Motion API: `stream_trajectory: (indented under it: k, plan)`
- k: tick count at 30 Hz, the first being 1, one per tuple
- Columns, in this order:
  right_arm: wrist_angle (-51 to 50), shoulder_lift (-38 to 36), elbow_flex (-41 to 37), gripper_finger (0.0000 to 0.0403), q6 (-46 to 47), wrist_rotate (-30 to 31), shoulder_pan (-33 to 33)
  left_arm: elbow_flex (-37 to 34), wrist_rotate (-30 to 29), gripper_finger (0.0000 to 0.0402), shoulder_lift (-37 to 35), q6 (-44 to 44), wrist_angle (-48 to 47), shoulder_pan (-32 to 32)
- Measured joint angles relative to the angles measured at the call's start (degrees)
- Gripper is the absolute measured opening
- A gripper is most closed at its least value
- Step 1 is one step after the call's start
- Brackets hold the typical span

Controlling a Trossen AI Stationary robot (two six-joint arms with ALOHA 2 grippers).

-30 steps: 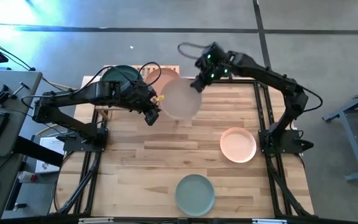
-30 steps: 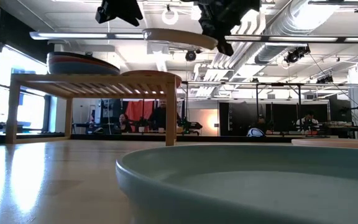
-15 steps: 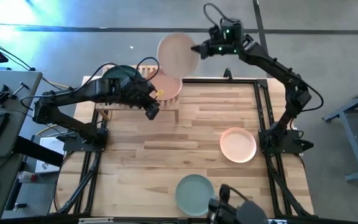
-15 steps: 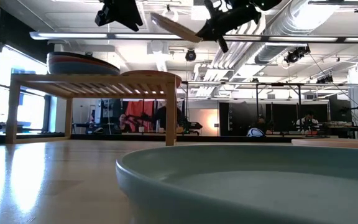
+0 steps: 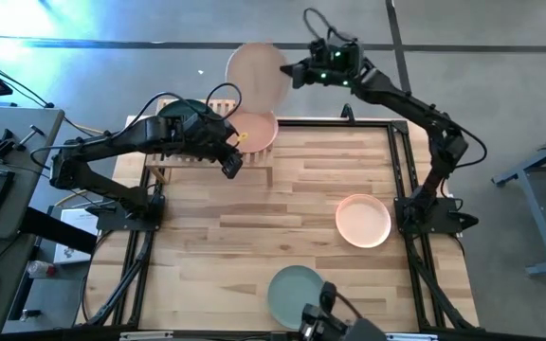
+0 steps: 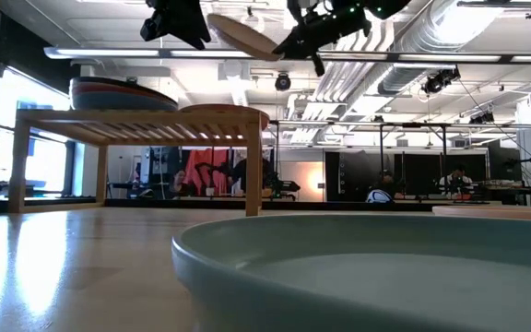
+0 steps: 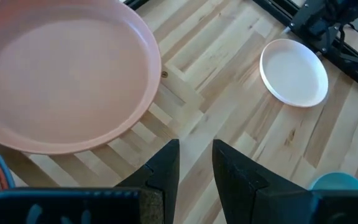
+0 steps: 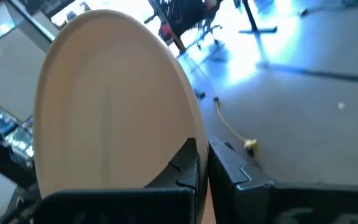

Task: Place and stack plates onto a shelf
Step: Stack the gray plate on the top of the brown plate

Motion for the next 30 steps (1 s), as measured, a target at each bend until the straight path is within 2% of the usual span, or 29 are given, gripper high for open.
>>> stream_trajectory:
  k: [14,24,30]
  plan:
    - [-5.64,3.60,-0.07,0.0000,6.56,-1.43,2.03,0.00,-0.07,0.0086,-6.33,0.16,-5.94,1.53]
    - [-10.37,4.16,0.02,0.0000,5.95,5.61,5.63,0.00,-0.13,0.0086,-10.25,2.39,-5.90,3.76]
    - [-11.48,6.18,0.02,0.0000,6.38,6.27,7.58,0.00,-0.11,0.0086,-10.40,3.50,-5.93,3.87]
